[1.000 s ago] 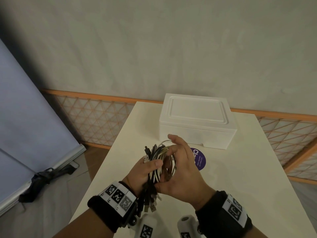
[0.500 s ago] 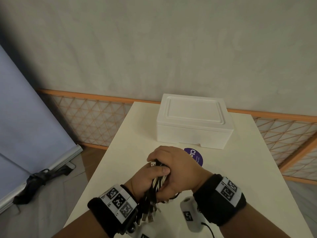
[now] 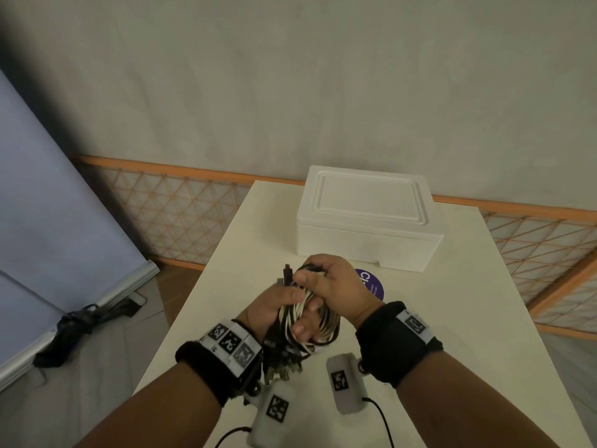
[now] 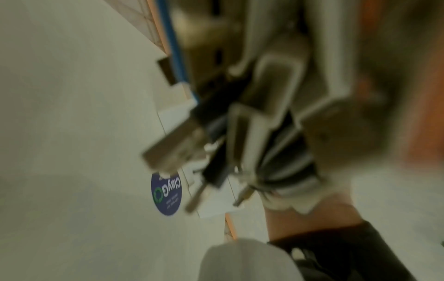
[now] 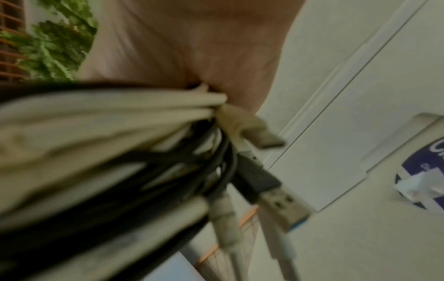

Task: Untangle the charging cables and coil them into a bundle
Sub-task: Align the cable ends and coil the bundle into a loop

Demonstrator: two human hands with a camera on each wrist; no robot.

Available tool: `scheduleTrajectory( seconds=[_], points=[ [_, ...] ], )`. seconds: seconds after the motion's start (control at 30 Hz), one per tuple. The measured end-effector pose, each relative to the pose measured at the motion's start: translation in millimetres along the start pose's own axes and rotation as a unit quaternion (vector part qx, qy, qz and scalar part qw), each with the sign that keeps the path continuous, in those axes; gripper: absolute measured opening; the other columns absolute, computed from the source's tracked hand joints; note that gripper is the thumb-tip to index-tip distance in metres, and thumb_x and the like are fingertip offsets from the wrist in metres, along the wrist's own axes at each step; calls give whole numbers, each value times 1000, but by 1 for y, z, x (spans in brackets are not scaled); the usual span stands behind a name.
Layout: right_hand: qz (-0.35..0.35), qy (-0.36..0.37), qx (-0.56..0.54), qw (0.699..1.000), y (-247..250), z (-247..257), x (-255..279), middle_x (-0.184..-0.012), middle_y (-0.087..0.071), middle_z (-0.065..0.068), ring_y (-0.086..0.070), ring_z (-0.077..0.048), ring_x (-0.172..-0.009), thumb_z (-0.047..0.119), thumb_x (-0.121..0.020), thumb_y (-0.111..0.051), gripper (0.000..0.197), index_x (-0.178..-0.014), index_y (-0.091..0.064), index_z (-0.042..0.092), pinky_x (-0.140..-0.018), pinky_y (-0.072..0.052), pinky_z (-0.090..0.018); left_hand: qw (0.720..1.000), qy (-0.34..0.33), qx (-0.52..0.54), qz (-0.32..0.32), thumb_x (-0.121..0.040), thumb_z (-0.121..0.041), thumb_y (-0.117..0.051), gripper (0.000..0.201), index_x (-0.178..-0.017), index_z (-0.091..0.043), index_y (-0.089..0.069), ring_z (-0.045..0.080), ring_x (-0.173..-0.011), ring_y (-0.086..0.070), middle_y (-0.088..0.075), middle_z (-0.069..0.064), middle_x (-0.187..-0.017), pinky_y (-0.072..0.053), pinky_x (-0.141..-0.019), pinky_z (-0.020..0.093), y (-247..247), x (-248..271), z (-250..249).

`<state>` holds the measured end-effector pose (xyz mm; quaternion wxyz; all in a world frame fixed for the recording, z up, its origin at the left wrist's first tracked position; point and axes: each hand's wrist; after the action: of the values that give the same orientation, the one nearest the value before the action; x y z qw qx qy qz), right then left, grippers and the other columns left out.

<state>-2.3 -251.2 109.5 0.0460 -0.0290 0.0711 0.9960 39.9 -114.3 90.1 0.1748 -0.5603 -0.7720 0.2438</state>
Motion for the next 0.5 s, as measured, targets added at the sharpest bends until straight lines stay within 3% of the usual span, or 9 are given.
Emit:
scheduleTrajectory(
  seconds=[0.13, 0.23, 0.3, 0.37, 0.43, 0.5],
  points=[
    [-25, 6, 24, 999, 9, 4, -5, -59, -58, -9, -54, -20, -53, 43, -63, -76, 55, -79, -61, -8, -51, -43, -22, 996, 22, -40, -75, -64, -42, -80, 37, -75, -8, -72, 20, -55, -66, -67, 9, -57, -54, -63, 28, -2, -10, -5],
    [-35, 10, 24, 999, 19, 7, -5, -50, -57, -4, -53, -16, -44, 40, -65, -82, 55, -78, -60, -8, -47, -43, -23, 989, 1, -60, -138, -57, -33, -85, 36, -73, -3, -71, 23, -56, -66, -68, 16, -63, -56, -62, 30, -4, -14, -8],
    [-73, 27, 87, 993, 30, 8, -7, -54, -61, 1, -57, -14, -51, 53, -59, -80, 58, -75, -63, 0, -51, -46, -30, 979, -31, -81, -182, -63, -21, -79, 37, -91, 0, -69, 28, -75, -68, -69, 22, -88, -57, -74, 36, -2, -14, -12],
    [-97, 44, 191, 976, 37, 11, -6, -61, -64, 1, -60, -14, -58, 69, -52, -72, 60, -71, -63, 12, -57, -49, -34, 975, -32, -135, -173, -67, -15, -78, 56, -117, 0, -58, 33, -100, -63, -64, 23, -112, -51, -90, 42, 0, -11, -15],
    [-115, 56, 256, 958, 37, 14, -5, -63, -64, 3, -61, -13, -61, 75, -51, -68, 63, -71, -63, 16, -57, -50, -33, 964, -26, -211, -159, -65, -16, -84, 69, -126, -5, -53, 34, -111, -61, -63, 21, -119, -49, -96, 44, -2, -13, -16],
    [-143, 72, 253, 954, 31, 15, -6, -61, -63, 4, -61, -13, -60, 81, -50, -65, 69, -70, -63, 15, -55, -50, -32, 933, -46, -281, -221, -65, -18, -85, 63, -121, -10, -58, 28, -108, -64, -67, 14, -114, -50, -95, 43, -8, -18, -14]
  ],
)
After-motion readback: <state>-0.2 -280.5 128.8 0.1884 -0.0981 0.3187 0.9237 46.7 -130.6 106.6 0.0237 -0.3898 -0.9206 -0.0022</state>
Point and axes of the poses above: each hand's wrist, its own x-axis away from the middle knuckle, its own y-axis out of the back of the hand, z = x × y
